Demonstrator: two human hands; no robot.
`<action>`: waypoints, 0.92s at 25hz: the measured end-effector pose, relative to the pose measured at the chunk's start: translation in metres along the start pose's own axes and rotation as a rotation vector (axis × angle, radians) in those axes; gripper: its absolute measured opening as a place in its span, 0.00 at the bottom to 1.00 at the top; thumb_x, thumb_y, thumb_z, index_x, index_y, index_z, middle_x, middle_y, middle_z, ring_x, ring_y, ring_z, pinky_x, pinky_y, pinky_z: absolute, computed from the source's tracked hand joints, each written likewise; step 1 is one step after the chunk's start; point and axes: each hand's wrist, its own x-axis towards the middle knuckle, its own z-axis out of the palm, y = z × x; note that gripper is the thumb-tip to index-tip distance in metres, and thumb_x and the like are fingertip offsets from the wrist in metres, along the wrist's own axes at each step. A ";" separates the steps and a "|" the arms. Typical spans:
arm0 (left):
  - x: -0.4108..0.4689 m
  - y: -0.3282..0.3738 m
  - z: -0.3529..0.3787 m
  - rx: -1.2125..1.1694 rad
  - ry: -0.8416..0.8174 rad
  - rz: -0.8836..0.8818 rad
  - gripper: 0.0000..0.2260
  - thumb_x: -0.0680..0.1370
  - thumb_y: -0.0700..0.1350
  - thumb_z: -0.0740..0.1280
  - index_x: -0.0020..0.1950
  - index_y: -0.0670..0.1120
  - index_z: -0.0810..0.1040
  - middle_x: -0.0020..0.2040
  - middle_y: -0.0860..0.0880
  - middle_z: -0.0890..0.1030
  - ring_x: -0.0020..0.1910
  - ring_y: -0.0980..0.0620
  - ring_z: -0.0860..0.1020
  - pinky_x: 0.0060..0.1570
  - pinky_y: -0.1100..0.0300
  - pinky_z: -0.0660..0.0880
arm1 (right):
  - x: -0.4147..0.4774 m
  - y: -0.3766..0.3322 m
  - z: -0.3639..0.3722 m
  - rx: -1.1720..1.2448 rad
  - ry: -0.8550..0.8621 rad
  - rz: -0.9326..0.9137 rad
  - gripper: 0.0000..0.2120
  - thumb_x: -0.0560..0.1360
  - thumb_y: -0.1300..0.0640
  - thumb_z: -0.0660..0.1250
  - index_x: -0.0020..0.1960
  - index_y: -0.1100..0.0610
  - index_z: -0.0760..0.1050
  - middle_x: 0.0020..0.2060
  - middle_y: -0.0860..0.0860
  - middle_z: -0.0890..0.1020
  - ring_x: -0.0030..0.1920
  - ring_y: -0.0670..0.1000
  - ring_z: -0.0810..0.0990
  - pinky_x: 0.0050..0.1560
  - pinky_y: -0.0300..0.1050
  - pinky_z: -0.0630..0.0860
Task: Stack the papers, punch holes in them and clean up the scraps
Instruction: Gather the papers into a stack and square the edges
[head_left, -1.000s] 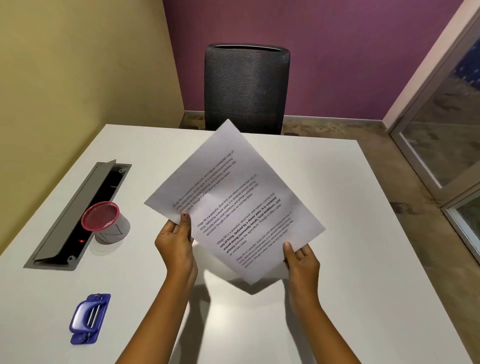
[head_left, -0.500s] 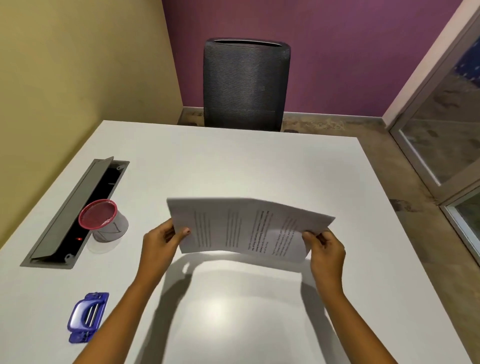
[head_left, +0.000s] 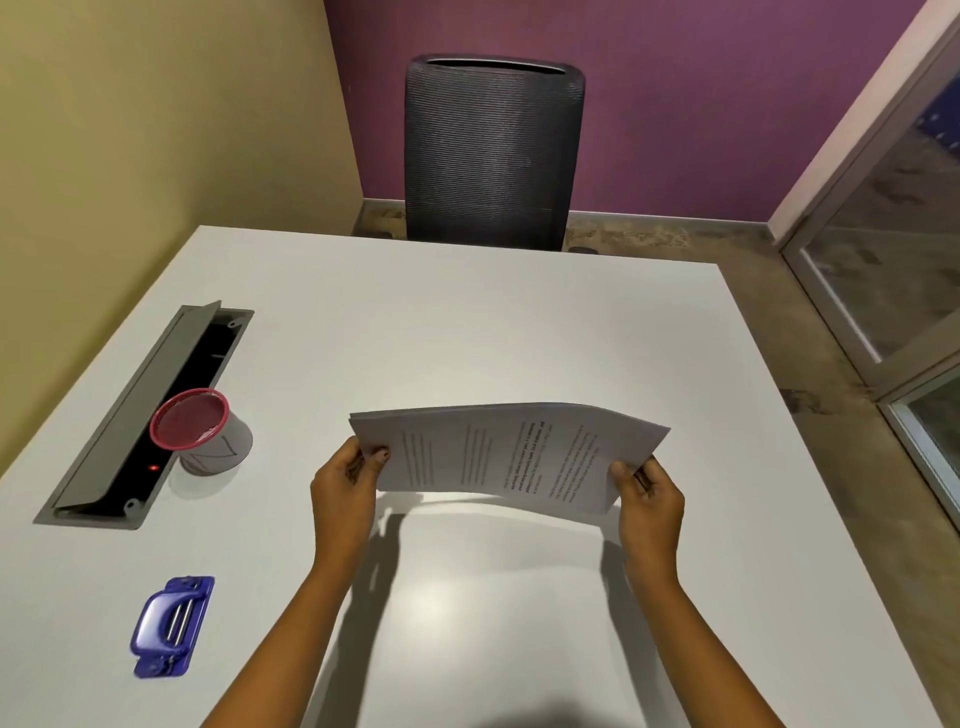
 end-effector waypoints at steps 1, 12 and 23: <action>-0.001 -0.001 0.001 -0.005 -0.008 -0.002 0.11 0.79 0.40 0.65 0.46 0.58 0.80 0.43 0.59 0.84 0.45 0.64 0.80 0.46 0.68 0.74 | 0.000 0.001 -0.001 0.005 0.003 0.000 0.11 0.77 0.63 0.65 0.48 0.47 0.80 0.45 0.42 0.84 0.44 0.37 0.82 0.42 0.29 0.77; -0.007 -0.014 0.014 0.009 0.014 -0.037 0.07 0.80 0.40 0.64 0.52 0.51 0.77 0.46 0.55 0.82 0.45 0.62 0.78 0.43 0.71 0.73 | 0.000 0.016 -0.003 -0.041 -0.030 -0.001 0.13 0.78 0.65 0.64 0.47 0.46 0.77 0.44 0.42 0.83 0.42 0.35 0.81 0.40 0.27 0.75; -0.011 -0.016 0.012 0.017 0.050 -0.031 0.06 0.79 0.38 0.65 0.48 0.49 0.78 0.45 0.54 0.82 0.44 0.60 0.80 0.40 0.75 0.74 | 0.004 0.017 -0.005 -0.093 0.003 -0.024 0.11 0.78 0.64 0.64 0.45 0.49 0.75 0.44 0.45 0.82 0.40 0.36 0.79 0.39 0.29 0.75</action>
